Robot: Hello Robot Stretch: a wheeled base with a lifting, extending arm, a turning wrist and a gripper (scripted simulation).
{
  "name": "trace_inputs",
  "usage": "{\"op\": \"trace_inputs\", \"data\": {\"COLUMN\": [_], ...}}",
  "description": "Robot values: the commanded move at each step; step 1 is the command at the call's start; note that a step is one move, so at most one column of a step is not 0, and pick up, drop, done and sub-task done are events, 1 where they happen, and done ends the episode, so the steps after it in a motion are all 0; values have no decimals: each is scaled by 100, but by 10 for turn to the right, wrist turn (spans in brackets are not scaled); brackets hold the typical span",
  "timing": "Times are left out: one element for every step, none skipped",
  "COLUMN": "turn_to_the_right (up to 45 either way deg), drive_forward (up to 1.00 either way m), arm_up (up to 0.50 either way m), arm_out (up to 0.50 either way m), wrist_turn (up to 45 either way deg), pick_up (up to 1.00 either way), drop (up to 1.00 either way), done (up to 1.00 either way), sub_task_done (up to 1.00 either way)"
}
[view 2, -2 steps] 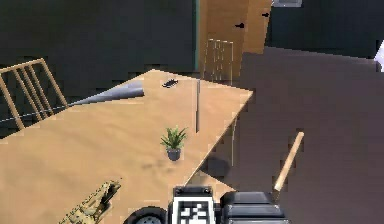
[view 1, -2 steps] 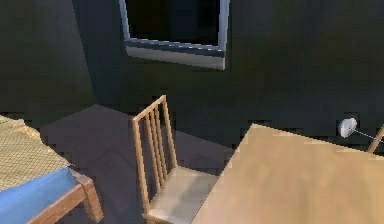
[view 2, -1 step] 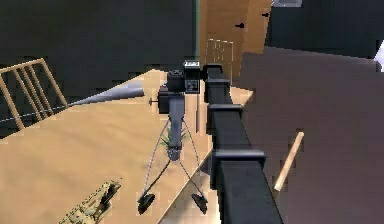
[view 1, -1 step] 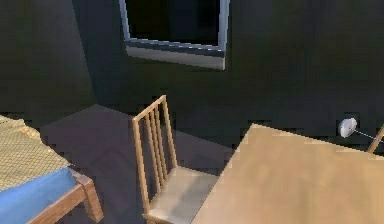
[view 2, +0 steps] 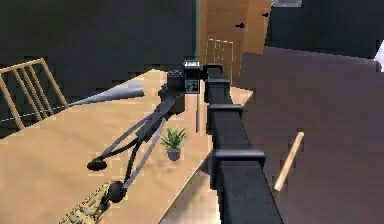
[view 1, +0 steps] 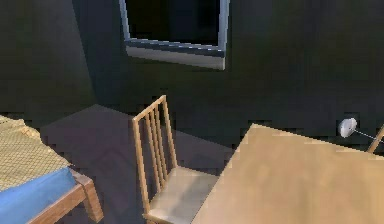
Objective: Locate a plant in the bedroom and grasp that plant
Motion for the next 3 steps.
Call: {"op": "trace_inputs", "data": {"turn_to_the_right": [0, 0, 0], "drive_forward": [0, 0, 0], "arm_up": [0, 0, 0], "arm_out": [0, 0, 0], "wrist_turn": [450, 450, 330], "pick_up": [0, 0, 0], "drop": [0, 0, 0], "done": [0, 0, 0], "sub_task_done": [0, 0, 0]}}
